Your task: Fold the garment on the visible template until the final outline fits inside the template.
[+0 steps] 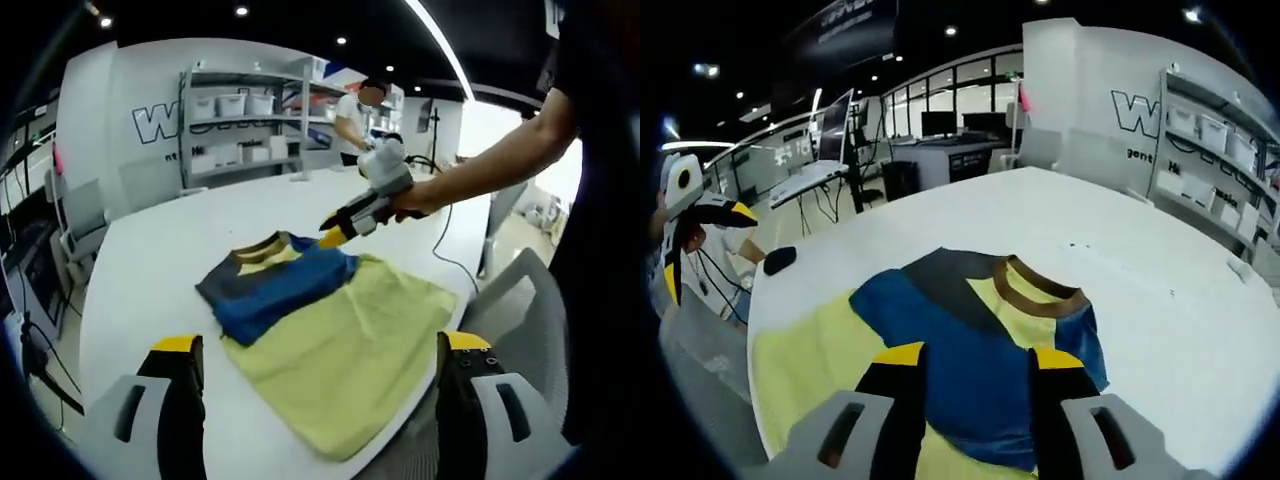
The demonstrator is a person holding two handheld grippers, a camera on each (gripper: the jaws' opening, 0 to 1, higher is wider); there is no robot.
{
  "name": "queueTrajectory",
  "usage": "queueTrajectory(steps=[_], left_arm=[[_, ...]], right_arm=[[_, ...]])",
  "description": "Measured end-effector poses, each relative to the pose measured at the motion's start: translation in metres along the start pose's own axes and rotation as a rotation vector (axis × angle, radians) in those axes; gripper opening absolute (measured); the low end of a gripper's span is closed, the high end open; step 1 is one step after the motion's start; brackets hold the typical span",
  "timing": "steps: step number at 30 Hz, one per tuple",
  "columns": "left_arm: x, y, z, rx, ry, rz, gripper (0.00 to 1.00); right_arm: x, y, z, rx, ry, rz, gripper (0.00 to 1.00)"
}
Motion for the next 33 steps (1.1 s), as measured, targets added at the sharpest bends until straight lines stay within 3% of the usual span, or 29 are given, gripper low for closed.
queueTrajectory(steps=[12,20,33], left_arm=[[0.000,-0.003,0.002,0.005,-0.003,-0.013,0.93],[0.000,-0.004,0.001,-0.001,0.002,-0.014,0.91],[-0.003,-0.009,-0.002,-0.014,0.020,-0.034,0.88]], right_arm=[[-0.025,-0.033,0.029,0.011,-0.054,-0.054,0.36],[-0.040,-0.060,0.045,-0.014,-0.076,-0.126,0.34],[-0.038,-0.096,0.046,-0.046,-0.059,-0.222,0.22]])
Point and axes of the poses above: the point that each gripper's makers call its tool centre point, and the gripper's own axes: x roughly forward along the fingers, z roughly to its right, y roughly out of its top, the point moved 2 cm from there along -x, roughly backward along the fingers, and after that the axes turned 3 degrees about y, right-handed, at the moved point
